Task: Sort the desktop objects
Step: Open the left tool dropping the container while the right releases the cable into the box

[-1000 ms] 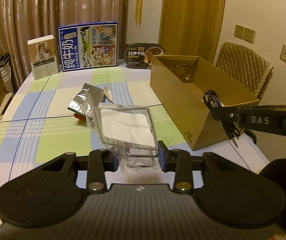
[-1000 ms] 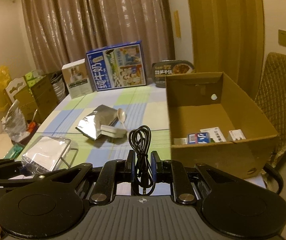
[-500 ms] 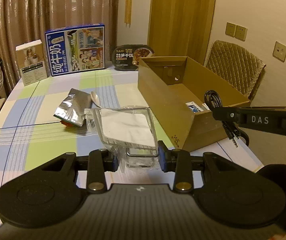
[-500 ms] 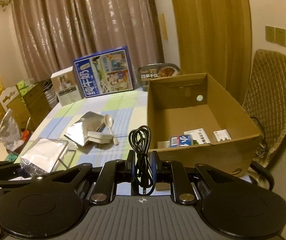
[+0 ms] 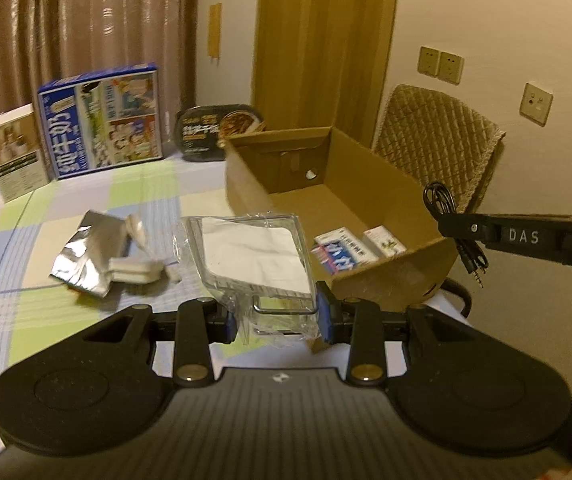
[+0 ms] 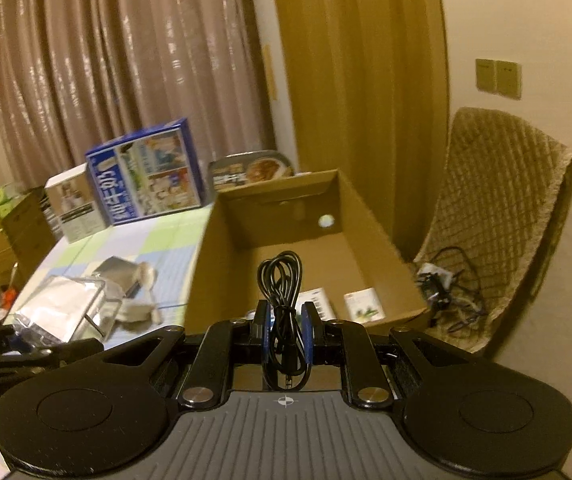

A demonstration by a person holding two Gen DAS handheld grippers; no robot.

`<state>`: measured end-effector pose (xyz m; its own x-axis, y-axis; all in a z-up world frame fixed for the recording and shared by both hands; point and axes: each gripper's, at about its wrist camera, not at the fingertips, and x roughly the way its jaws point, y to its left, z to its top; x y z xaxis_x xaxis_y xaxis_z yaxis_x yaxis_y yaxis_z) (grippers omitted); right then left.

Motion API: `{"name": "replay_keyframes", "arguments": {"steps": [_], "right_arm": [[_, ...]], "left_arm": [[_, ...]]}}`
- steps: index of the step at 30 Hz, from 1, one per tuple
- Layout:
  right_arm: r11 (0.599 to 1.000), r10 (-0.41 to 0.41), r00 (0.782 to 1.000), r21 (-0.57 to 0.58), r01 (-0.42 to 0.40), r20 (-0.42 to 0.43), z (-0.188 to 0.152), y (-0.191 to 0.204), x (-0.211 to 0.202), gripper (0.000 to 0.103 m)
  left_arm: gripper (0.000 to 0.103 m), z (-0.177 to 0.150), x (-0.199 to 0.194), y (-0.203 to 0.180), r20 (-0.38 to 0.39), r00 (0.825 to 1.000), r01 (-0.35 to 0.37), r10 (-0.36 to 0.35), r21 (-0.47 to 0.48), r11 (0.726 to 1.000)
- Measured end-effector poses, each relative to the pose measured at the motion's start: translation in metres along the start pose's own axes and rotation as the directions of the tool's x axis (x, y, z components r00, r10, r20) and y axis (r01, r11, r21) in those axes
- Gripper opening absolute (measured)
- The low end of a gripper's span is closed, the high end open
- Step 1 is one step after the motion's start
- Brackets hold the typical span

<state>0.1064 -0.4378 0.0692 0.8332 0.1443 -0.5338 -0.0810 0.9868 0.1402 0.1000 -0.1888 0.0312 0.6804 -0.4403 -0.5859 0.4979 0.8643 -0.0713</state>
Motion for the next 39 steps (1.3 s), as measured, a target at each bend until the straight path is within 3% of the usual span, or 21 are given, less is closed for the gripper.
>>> {"name": "replay_keyframes", "arguments": {"steps": [17, 39], "right_arm": [[0.999, -0.028, 1.000, -0.019, 0.028, 0.005, 0.021, -0.035, 0.035, 0.012], [0.998, -0.051, 0.998, -0.042, 0.049, -0.029, 0.028, -0.049, 0.070, 0.012]], "left_arm": [[0.032, 0.049, 0.062, -0.043, 0.013, 0.996, 0.091, -0.091, 0.028, 0.995], [0.032, 0.066, 0.117, -0.039, -0.024, 0.993, 0.120, -0.120, -0.003, 0.993]]}}
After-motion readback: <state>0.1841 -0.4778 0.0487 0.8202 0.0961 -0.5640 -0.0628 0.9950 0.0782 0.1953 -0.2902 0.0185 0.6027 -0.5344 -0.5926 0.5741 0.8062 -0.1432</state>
